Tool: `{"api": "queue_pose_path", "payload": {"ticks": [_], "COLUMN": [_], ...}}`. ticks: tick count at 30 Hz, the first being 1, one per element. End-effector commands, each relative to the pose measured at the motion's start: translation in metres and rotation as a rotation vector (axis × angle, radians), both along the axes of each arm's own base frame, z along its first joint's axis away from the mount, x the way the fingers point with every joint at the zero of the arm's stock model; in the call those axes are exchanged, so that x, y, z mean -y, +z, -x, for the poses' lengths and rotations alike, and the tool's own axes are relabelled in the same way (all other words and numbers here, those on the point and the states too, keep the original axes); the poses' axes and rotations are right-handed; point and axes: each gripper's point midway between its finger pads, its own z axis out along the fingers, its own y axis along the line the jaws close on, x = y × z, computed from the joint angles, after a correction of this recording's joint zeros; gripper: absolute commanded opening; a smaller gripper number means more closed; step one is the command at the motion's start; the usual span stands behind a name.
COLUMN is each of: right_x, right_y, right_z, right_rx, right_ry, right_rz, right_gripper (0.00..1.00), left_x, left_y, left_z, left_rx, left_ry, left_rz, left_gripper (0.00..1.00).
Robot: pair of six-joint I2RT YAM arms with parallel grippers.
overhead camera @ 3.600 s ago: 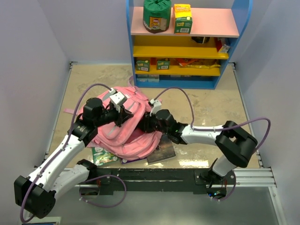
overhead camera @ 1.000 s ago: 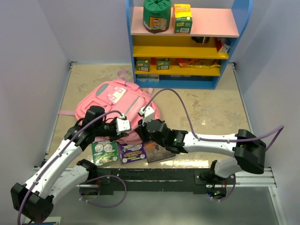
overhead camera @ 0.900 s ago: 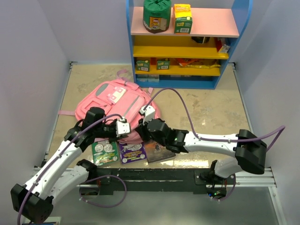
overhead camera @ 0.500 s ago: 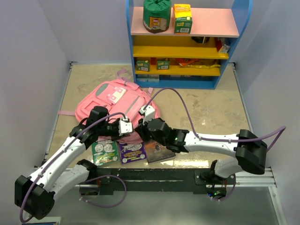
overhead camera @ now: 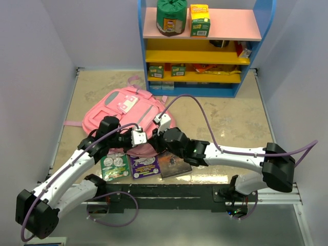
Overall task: Pack the student bag
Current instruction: Zip the student bag at the center of the board.
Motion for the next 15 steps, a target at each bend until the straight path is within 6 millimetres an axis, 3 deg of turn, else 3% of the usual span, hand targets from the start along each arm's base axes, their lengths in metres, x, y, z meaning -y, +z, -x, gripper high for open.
{"api": "queue_pose_path", "payload": {"ticks": [1,5,15], "right_x": [-0.012,0.002,0.075], "right_y": [0.060,0.039,0.008], "right_z": [-0.006,-0.022,-0.105], "right_rx": [0.064,0.061,0.110], "right_ry": [-0.004,-0.059,-0.294], "right_rz": [-0.153,-0.093,0.046], "right_gripper": [0.00,0.00,0.00], "left_x": [-0.002,-0.002,-0.003], "left_y": [-0.001,0.013,0.037], "left_z": [-0.004,-0.009,0.006], "left_rx": [0.035,0.064,0.080], "left_ry": [0.020,0.030,-0.044], "left_rz": [-0.018,-0.013,-0.018], "left_gripper": [0.00,0.00,0.00]}}
